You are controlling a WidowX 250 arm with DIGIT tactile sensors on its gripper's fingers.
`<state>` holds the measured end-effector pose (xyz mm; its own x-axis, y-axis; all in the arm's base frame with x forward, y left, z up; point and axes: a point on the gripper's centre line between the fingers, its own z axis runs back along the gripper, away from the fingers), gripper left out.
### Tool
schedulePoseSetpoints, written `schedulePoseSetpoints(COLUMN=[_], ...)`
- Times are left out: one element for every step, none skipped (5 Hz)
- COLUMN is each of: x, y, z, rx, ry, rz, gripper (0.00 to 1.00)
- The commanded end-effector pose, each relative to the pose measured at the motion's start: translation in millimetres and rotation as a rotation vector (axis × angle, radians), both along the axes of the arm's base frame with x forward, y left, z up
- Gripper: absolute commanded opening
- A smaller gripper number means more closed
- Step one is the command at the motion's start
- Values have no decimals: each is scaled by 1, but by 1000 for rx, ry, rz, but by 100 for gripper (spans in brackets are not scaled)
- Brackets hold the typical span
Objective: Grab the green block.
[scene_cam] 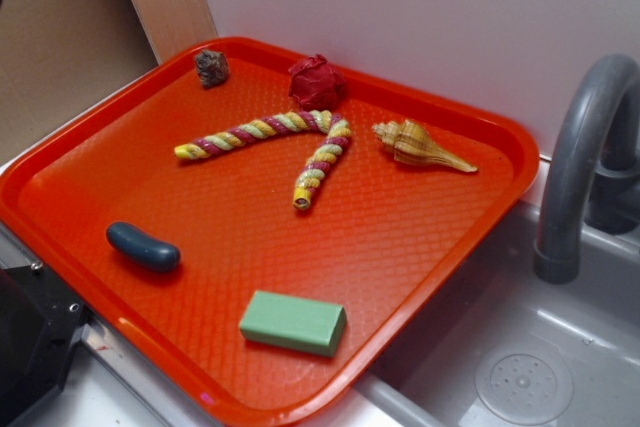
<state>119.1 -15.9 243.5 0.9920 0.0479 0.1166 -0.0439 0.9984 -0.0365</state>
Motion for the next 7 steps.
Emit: schedulePoseSetpoints(x=[0, 32, 52, 56, 48, 40, 41], y=[0, -33, -64, -98, -117, -132, -138], z=[0, 8, 0, -24, -59, -95, -119], rx=[0, 33, 85, 120, 179, 237, 188], ry=[0, -61, -66, -92, -81, -74, -64], rz=[0, -225, -476, -726, -980, -1152, -1145], gripper=[100, 100, 100, 100, 100, 100, 100])
